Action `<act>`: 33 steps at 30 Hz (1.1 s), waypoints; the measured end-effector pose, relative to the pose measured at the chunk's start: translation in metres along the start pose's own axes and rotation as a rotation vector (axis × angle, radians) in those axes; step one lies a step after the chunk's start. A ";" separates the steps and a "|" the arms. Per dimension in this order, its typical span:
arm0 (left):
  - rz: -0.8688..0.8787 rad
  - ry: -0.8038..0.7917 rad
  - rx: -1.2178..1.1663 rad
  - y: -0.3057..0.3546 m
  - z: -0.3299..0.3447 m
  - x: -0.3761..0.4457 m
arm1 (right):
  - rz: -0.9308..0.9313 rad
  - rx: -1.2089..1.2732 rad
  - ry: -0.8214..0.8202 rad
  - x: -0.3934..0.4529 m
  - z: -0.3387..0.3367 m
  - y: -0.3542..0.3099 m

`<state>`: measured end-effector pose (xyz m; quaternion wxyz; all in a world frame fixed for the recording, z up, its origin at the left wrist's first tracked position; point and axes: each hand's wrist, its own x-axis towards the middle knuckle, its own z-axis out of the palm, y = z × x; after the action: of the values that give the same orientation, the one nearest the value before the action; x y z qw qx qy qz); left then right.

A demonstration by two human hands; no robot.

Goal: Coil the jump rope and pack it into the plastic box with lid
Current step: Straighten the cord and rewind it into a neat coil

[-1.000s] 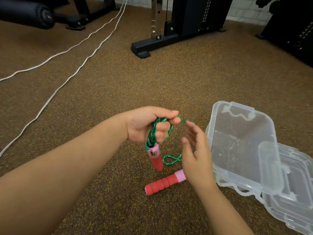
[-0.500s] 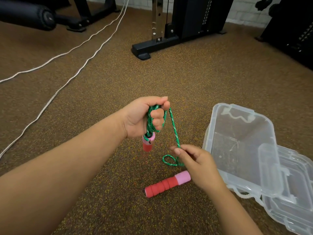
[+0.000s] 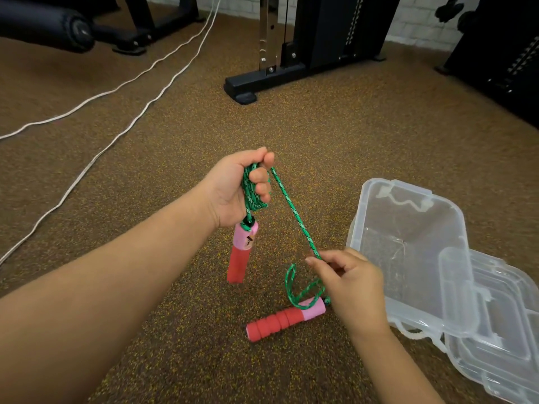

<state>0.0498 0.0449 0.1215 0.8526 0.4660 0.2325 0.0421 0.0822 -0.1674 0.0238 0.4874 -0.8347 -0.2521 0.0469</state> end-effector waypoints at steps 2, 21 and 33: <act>-0.011 -0.003 0.011 -0.003 0.001 0.000 | -0.102 -0.208 0.038 -0.003 0.004 0.001; -0.268 -0.245 -0.014 -0.015 0.015 -0.011 | 0.033 0.258 -0.089 0.008 0.023 -0.026; -0.185 -0.084 0.378 -0.034 0.006 0.001 | -0.215 0.079 -0.329 0.006 0.000 -0.061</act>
<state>0.0481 0.0208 0.0961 0.7592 0.5956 0.2425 -0.1003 0.0640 -0.1404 0.0761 0.4743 -0.7644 -0.4137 0.1402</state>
